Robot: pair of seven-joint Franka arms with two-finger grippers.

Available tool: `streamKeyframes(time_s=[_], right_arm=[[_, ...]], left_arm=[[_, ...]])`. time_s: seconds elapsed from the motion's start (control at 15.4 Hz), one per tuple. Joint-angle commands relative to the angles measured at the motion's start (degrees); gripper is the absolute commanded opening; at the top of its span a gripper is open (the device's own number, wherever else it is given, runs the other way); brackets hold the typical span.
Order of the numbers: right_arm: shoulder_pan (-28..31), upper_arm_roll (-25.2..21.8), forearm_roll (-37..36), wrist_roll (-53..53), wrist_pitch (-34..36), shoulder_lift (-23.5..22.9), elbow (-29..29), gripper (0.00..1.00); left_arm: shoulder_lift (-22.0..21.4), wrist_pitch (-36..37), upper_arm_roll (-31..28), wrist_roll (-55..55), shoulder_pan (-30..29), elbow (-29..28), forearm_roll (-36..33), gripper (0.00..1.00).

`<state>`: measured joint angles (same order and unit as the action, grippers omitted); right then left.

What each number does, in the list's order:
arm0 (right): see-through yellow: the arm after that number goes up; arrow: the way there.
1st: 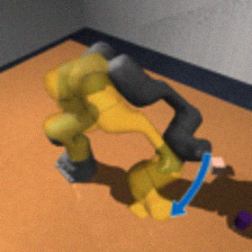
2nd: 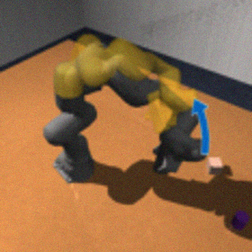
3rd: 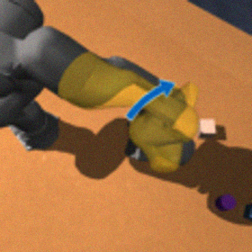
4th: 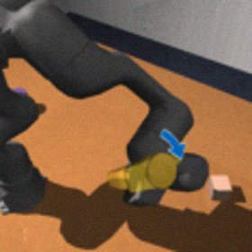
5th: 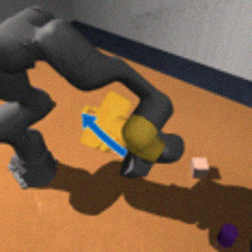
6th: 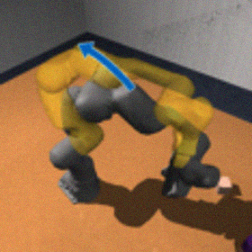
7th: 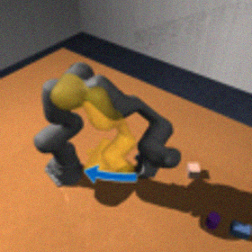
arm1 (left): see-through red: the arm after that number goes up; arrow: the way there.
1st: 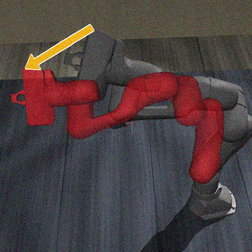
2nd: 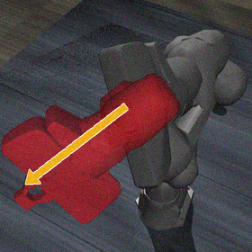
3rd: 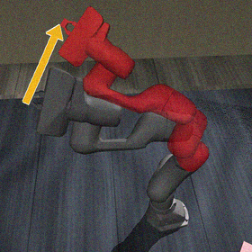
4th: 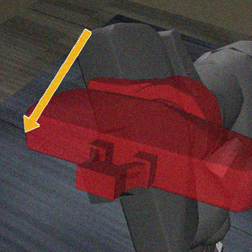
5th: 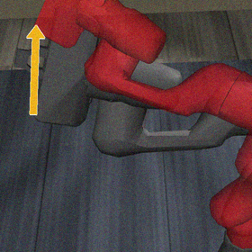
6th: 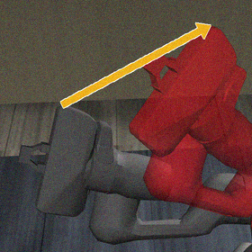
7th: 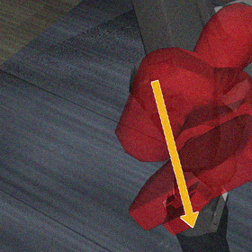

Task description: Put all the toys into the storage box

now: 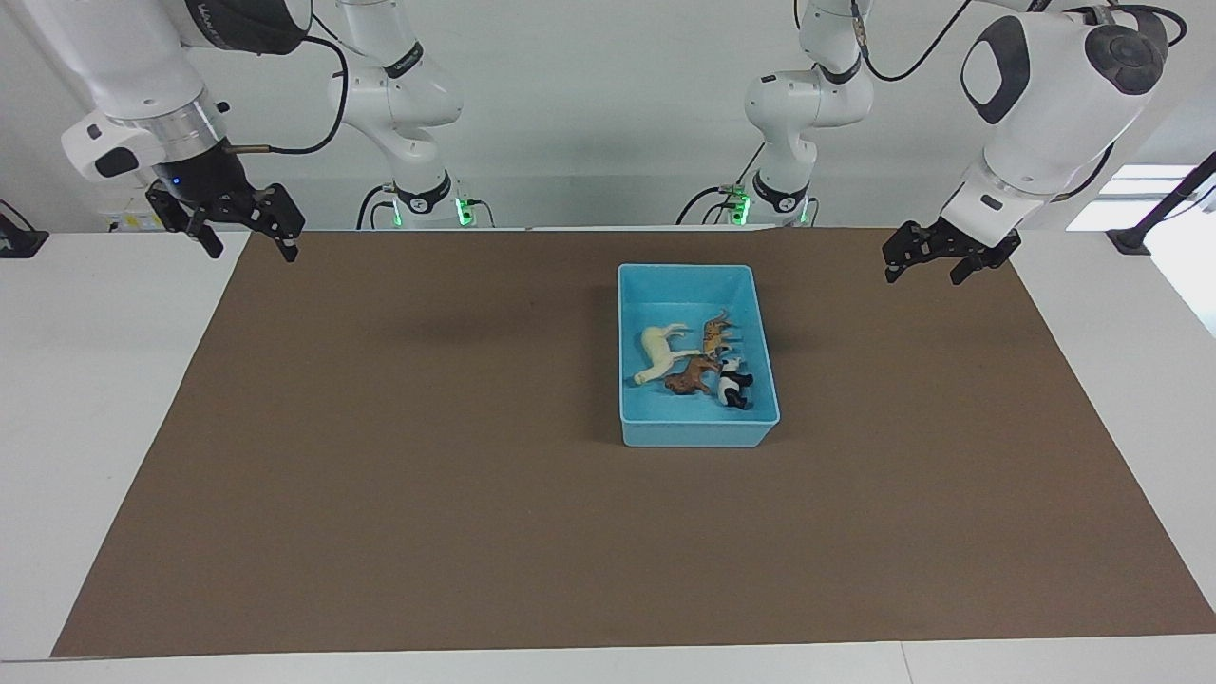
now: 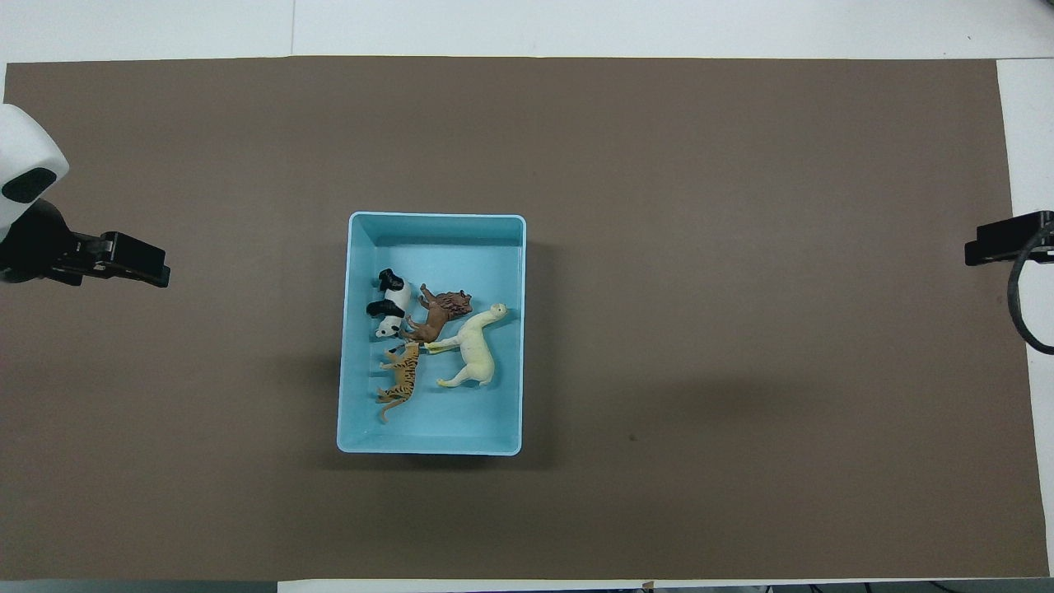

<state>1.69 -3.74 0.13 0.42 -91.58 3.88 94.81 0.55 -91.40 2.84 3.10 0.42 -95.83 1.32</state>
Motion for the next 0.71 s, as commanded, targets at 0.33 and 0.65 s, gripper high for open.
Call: streamKeyframes(time_s=[0.33,0.65], right_arm=[[2.71,2.07,1.19,-0.77,-1.68,-1.24,0.99,1.0],[3.15,2.94,1.19,-1.39,0.97,-1.24,0.55,1.0]], left_arm=[[-0.03,-1.85,-0.29,0.42,0.46,-0.06,-0.18,1.0],[-0.11,-1.5,-0.29,0.42,0.46,-0.06,-0.18,1.0]])
